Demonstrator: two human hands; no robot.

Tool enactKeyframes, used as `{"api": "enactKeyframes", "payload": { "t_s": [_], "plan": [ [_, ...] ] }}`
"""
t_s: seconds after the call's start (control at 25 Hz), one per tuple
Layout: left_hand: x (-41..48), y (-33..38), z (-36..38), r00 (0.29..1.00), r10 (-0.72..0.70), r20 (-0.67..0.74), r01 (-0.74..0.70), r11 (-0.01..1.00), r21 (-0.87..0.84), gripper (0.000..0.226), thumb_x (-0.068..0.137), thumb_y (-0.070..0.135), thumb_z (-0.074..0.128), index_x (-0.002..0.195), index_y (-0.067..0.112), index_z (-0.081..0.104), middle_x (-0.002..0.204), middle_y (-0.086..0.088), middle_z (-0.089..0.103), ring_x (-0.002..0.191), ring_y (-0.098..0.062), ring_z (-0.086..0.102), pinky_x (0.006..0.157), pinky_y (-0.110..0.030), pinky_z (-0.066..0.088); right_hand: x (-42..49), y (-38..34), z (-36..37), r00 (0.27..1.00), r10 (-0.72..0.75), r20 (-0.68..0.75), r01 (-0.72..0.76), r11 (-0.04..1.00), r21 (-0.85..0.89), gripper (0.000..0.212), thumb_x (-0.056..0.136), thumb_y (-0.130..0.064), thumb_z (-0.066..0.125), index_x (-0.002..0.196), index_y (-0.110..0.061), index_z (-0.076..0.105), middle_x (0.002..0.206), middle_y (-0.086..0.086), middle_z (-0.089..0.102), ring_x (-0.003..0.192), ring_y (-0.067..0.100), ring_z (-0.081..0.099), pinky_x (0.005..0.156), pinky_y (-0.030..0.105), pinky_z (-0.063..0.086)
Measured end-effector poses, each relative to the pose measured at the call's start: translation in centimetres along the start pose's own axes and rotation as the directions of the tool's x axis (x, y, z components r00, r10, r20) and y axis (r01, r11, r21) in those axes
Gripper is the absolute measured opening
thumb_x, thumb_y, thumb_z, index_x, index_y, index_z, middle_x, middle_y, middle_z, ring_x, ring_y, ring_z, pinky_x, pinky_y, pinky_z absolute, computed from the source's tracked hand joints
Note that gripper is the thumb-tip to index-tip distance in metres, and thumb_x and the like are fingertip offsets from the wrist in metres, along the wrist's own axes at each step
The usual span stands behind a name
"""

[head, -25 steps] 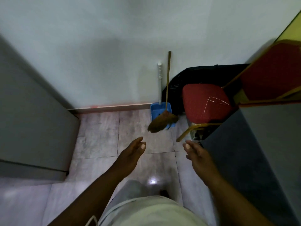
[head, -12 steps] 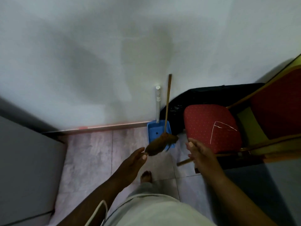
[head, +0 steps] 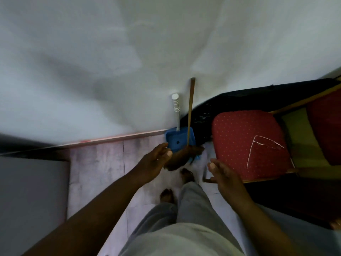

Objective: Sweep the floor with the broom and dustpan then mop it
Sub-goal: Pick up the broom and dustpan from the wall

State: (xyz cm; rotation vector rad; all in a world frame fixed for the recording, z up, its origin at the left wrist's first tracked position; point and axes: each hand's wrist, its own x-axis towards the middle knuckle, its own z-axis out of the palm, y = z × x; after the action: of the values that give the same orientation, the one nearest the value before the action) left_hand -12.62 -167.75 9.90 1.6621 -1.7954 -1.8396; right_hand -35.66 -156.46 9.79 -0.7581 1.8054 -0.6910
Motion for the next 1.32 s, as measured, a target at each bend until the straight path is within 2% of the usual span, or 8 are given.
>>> {"api": "enactKeyframes", "payload": {
  "t_s": [0.12, 0.24, 0.4, 0.48, 0.64, 0.8, 1.16, 1.32],
  "plan": [
    [4.8, 1.2, -0.1, 0.999, -0.045, -0.017, 0.046, 0.999, 0.008, 0.058, 0.098, 0.052, 0.041, 0.151, 0.032, 0.03, 0.15, 0.006, 0.043, 0.122, -0.002, 0.04, 0.095, -0.023, 0.034, 5.9, -1.6, -0.4, 0.998, 0.019, 0.059, -0.018, 1.0, -0.023, 0.035, 0.099, -0.04, 0.046, 0.13, -0.026, 0.056, 0.123, -0.002, 0.061, 0.112, 0.018, 0.06, 0.099, 0.039, 0.047],
    [10.8, 1.9, -0.5, 0.996, -0.074, -0.056, 0.075, 0.997, 0.023, 0.059, 0.098, 0.05, 0.044, 0.151, 0.027, 0.033, 0.146, 0.004, 0.046, 0.118, -0.001, 0.042, 0.096, -0.022, 0.033, 13.3, -3.7, -0.2, 0.999, 0.009, 0.033, -0.008, 1.0, -0.028, 0.04, 0.099, -0.037, 0.05, 0.133, -0.018, 0.054, 0.122, -0.002, 0.059, 0.108, 0.013, 0.057, 0.085, 0.02, 0.046],
    [19.6, 1.9, -1.9, 0.98, -0.128, -0.153, 0.119, 0.991, -0.067, 0.063, 0.094, 0.052, 0.053, 0.149, 0.025, 0.036, 0.132, 0.004, 0.055, 0.107, -0.004, 0.055, 0.091, -0.021, 0.043, 23.7, -5.7, 1.3, 1.0, 0.007, 0.013, -0.006, 0.994, -0.106, 0.05, 0.097, -0.042, 0.05, 0.138, -0.012, 0.048, 0.128, 0.009, 0.059, 0.112, 0.026, 0.059, 0.096, 0.037, 0.048],
    [23.7, 1.8, -2.5, 0.965, -0.172, -0.196, 0.152, 0.982, -0.114, 0.072, 0.091, 0.055, 0.056, 0.15, 0.021, 0.034, 0.137, -0.001, 0.054, 0.111, -0.012, 0.057, 0.099, -0.031, 0.047, 27.6, -6.6, 2.1, 1.0, -0.02, -0.009, 0.017, 0.976, -0.219, 0.051, 0.096, -0.043, 0.05, 0.135, -0.01, 0.05, 0.126, 0.01, 0.061, 0.115, 0.027, 0.058, 0.091, 0.026, 0.042],
    [29.8, 1.6, -2.6, 0.953, -0.209, -0.219, 0.199, 0.978, -0.065, 0.077, 0.087, 0.052, 0.065, 0.149, 0.019, 0.035, 0.139, -0.003, 0.054, 0.113, -0.017, 0.058, 0.093, -0.028, 0.049, 32.6, -7.5, 3.3, 0.996, -0.078, -0.037, 0.062, 0.942, -0.33, 0.053, 0.092, -0.046, 0.055, 0.136, -0.016, 0.05, 0.13, 0.005, 0.061, 0.116, 0.02, 0.059, 0.077, 0.015, 0.038],
    [32.8, 1.9, -1.9, 0.949, -0.106, -0.298, 0.128, 0.99, 0.054, 0.062, 0.088, 0.046, 0.066, 0.138, 0.013, 0.05, 0.134, -0.007, 0.058, 0.122, -0.022, 0.054, 0.105, -0.033, 0.042, 34.3, -7.9, 4.1, 0.982, -0.19, 0.009, 0.17, 0.855, -0.49, 0.036, 0.096, -0.039, 0.051, 0.123, -0.019, 0.061, 0.124, 0.001, 0.064, 0.109, 0.018, 0.061, 0.078, 0.017, 0.039],
    [26.9, 0.0, -0.8, 0.88, 0.058, -0.472, -0.02, 0.996, 0.085, 0.035, 0.092, 0.031, 0.064, 0.118, 0.009, 0.053, 0.097, 0.007, 0.059, 0.089, -0.01, 0.055, 0.067, -0.006, 0.038, 29.4, -8.6, 3.9, 0.963, -0.246, 0.106, 0.266, 0.834, -0.482, 0.026, 0.099, -0.034, 0.048, 0.112, -0.015, 0.061, 0.1, -0.003, 0.064, 0.093, 0.013, 0.061, 0.076, 0.022, 0.041],
    [21.6, 0.2, -2.7, 0.832, 0.073, -0.55, -0.037, 0.996, 0.077, 0.031, 0.091, 0.029, 0.065, 0.113, 0.008, 0.056, 0.095, 0.007, 0.06, 0.084, -0.01, 0.055, 0.062, -0.002, 0.034, 25.1, -10.8, 4.7, 0.935, -0.313, 0.167, 0.354, 0.821, -0.447, 0.024, 0.097, -0.035, 0.051, 0.109, -0.018, 0.062, 0.092, -0.011, 0.058, 0.084, 0.006, 0.053, 0.073, 0.018, 0.039]
  ]
}}
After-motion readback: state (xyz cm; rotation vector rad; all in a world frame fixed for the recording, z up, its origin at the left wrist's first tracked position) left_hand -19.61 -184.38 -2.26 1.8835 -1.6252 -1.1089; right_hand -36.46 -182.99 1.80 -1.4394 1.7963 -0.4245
